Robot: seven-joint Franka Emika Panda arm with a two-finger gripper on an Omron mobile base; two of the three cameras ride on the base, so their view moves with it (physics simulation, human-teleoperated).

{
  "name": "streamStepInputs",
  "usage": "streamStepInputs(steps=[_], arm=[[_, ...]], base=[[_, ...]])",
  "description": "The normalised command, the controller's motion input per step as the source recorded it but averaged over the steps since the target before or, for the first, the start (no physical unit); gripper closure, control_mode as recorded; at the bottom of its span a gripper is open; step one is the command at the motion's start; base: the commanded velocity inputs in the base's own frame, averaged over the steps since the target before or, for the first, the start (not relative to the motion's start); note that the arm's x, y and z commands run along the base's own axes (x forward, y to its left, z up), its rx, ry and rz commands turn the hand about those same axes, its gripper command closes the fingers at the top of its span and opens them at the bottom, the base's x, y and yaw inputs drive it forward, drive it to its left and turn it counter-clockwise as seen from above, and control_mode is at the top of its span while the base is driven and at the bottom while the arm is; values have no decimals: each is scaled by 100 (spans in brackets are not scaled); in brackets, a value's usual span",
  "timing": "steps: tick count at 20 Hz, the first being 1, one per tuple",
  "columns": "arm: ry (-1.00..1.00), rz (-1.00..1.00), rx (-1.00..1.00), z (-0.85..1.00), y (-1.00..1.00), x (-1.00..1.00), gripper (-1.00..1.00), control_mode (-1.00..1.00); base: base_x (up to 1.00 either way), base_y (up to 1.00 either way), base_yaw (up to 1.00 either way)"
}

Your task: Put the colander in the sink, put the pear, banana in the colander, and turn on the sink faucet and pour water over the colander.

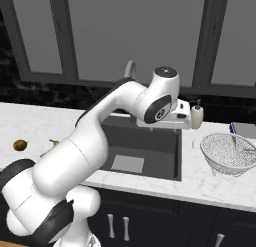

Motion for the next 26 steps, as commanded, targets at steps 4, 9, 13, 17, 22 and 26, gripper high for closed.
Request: streamStepInputs(steps=[4, 9, 13, 17, 22, 26], arm=[[1, 0, -7, -27, -81, 0, -100, -100], [4, 0, -9, -33, -67, 0, -100, -100], [10, 0, -7, -34, -61, 0, -100, -100], [13, 2, -3, -42, -46, 1, -100, -100], [11, 7, -2, -37, -29, 9, -100, -100], [3, 9, -2, -15, -23, 13, -100, -100]], base=[[0, 0, 0], [0, 0, 0], [0, 0, 0], [0, 0, 0], [0, 0, 0], [0, 0, 0]])
